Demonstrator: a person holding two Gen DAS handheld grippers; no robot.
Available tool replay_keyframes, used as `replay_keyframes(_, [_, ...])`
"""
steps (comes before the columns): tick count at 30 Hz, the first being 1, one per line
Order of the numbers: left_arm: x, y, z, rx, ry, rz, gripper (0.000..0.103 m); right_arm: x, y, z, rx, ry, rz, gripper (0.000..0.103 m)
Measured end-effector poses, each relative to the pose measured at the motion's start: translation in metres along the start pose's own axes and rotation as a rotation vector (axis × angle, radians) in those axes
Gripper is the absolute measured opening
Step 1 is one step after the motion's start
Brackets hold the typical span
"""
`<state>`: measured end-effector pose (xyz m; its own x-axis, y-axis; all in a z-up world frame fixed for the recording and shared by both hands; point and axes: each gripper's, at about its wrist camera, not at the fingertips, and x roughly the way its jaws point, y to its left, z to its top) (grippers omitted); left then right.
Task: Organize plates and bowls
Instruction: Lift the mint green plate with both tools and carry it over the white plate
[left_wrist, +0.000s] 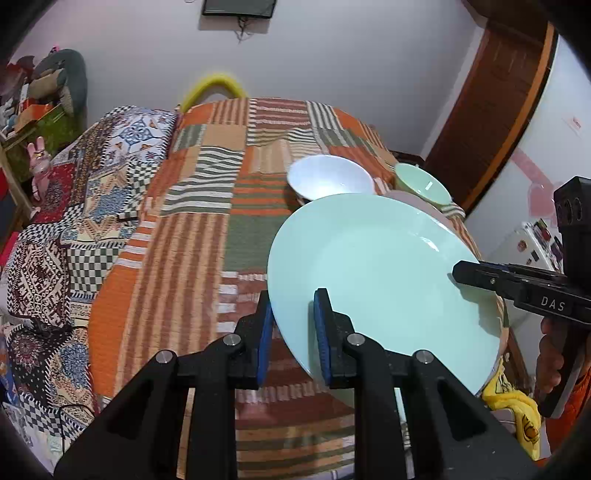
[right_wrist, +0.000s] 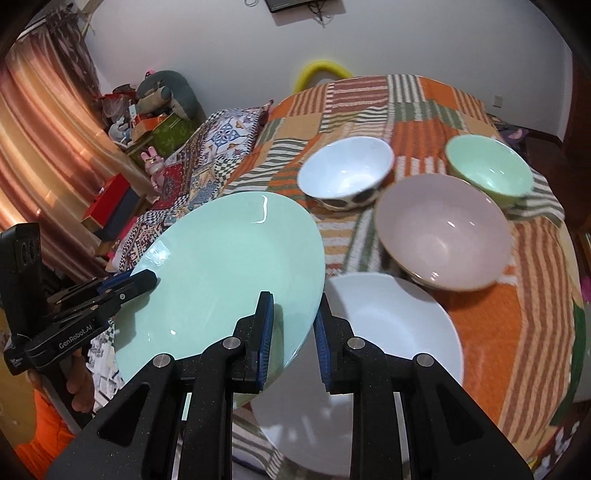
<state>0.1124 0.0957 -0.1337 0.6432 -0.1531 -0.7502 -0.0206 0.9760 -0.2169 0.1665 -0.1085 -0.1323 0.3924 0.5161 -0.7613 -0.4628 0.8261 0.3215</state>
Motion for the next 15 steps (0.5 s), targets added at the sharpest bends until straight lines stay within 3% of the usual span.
replay_keyframes(15, [0.043,-0.038,-0.026,0.043,0.107,-0.061,0.021,-0.01,-0.044,-0.043,0.113,0.039,-0.048,0.02])
